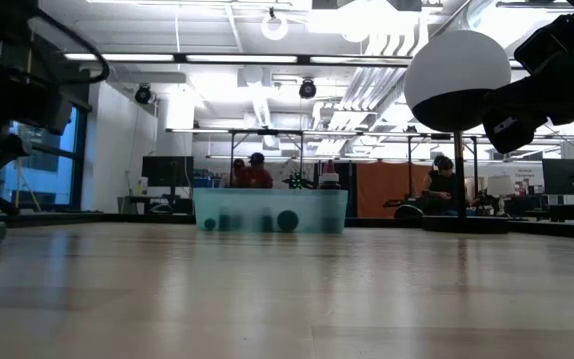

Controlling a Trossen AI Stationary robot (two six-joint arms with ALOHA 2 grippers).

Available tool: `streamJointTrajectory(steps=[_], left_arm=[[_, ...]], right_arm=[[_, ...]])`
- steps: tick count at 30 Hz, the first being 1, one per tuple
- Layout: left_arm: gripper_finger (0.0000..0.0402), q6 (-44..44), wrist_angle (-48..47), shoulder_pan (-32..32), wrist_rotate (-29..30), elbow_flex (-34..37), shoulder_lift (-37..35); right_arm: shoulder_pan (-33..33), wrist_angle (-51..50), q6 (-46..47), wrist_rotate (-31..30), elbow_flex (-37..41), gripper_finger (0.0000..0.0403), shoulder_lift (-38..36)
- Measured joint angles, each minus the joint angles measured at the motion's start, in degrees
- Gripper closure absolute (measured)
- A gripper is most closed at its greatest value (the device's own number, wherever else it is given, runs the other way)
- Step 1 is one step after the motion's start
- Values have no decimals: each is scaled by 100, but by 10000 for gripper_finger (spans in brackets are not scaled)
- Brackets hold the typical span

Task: Pick & Place food coloring
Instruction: Put the small green food coloring into the bin

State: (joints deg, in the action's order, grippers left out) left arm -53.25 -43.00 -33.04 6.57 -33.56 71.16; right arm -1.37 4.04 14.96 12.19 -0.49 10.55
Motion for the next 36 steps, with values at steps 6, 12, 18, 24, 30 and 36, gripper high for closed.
streamJointTrajectory(steps=[6,12,18,24,30,36], left_arm=[[284,-59,474,0,-129,316,0],[284,-55,641,-2,-112,429,-17],[284,43,640,-2,-105,439,-13],[306,32,593,0,-87,444,-11],[355,22,563,0,-79,444,-9],[360,-116,566,0,-72,446,-9]], right_arm=[[2,-1,0,-1,2,402,-1],[0,2,0,0,1,402,0],[2,1,0,0,-1,402,0],[2,2,0,0,1,402,0],[1,2,0,0,1,402,0],[0,2,0,0,2,402,0]])
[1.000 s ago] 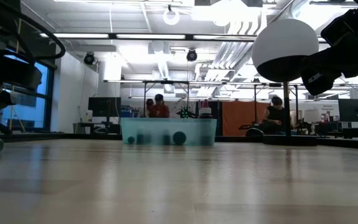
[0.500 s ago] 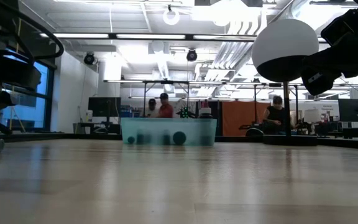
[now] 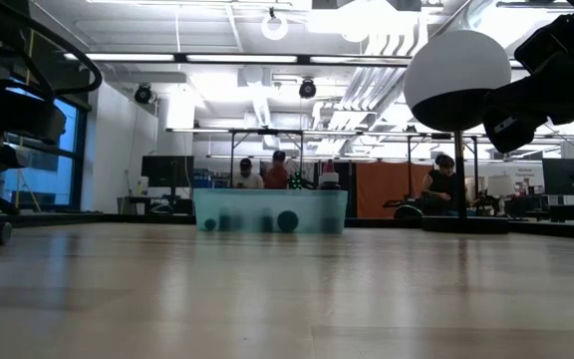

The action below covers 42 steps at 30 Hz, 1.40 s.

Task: Pick & Place food coloring
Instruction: Put the small green food coloring into the bin

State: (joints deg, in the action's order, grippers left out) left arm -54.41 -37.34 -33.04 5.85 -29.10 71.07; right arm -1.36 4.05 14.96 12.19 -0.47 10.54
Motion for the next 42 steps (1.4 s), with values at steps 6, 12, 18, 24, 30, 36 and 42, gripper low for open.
streamJointTrajectory(steps=[6,12,18,24,30,36,42], left_arm=[[365,-31,-48,0,-11,-51,4],[366,-162,-283,7,-9,-439,24],[366,-132,-511,406,-339,-1019,21],[367,618,-1137,1422,-730,-1968,16],[367,1791,-2004,2972,-758,-3164,13],[367,2971,-2180,4830,-1632,-4209,151],[367,3559,-2906,6490,-3882,-5102,1008]], right_arm=[[2,0,0,0,-2,402,-2],[0,0,0,0,0,402,-1],[2,2,0,0,-1,402,-2],[1,1,0,0,-1,402,0],[0,0,0,0,0,402,0],[0,0,0,0,-2,402,-1],[0,-2,0,0,0,402,-2]])
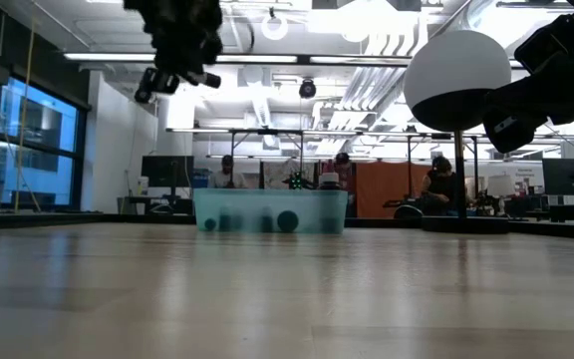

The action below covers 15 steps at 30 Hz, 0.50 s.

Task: Pick & Place food coloring
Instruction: Put the small green food coloring into the bin

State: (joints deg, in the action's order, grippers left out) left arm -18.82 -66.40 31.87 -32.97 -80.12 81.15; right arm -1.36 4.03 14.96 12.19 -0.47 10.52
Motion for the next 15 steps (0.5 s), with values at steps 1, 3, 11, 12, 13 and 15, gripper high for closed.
streamJointTrajectory(steps=[1,3,11,12,13,15], left_arm=[[367,16,-195,209,-385,-136,207],[367,141,-548,524,-977,-415,641],[367,832,-2378,1101,-1678,-1595,2566],[367,709,-2268,1114,-1890,-1699,2728],[367,572,-2305,1172,-2116,-1816,2885],[367,395,-2269,1264,-2622,-2213,3227]], right_arm=[[2,0,0,0,0,402,2],[1,2,0,0,-1,402,1],[2,2,0,0,-2,402,0],[1,2,0,0,0,402,0],[0,2,0,-1,0,402,1],[1,2,0,1,-2,402,0]])
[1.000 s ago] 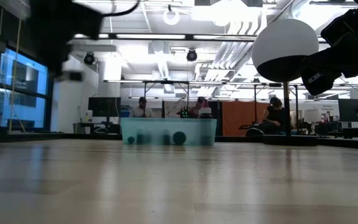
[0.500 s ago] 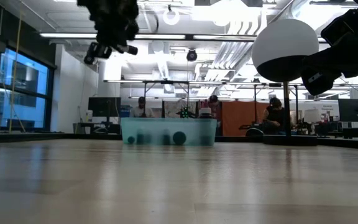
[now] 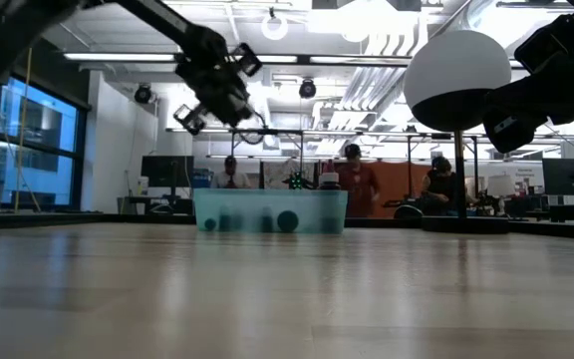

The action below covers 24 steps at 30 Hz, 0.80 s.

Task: Pick & Place food coloring
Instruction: Put the small green food coloring into the bin

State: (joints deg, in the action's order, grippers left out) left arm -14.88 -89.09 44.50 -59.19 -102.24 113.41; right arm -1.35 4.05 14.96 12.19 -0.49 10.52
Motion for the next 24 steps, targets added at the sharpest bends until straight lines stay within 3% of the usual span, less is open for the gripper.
streamJointTrajectory(steps=[7,12,16,24], left_arm=[[365,-692,-98,215,-368,-1220,1056],[364,-1147,-64,412,-198,-1843,1629],[364,-1334,-82,619,-123,-2014,1844],[363,-1390,-94,1019,634,-2004,1966]], right_arm=[[-1,-4,0,-3,2,402,0],[-1,-2,0,-3,1,402,0],[-1,-2,0,-3,2,402,0],[0,0,0,-3,0,402,0]])
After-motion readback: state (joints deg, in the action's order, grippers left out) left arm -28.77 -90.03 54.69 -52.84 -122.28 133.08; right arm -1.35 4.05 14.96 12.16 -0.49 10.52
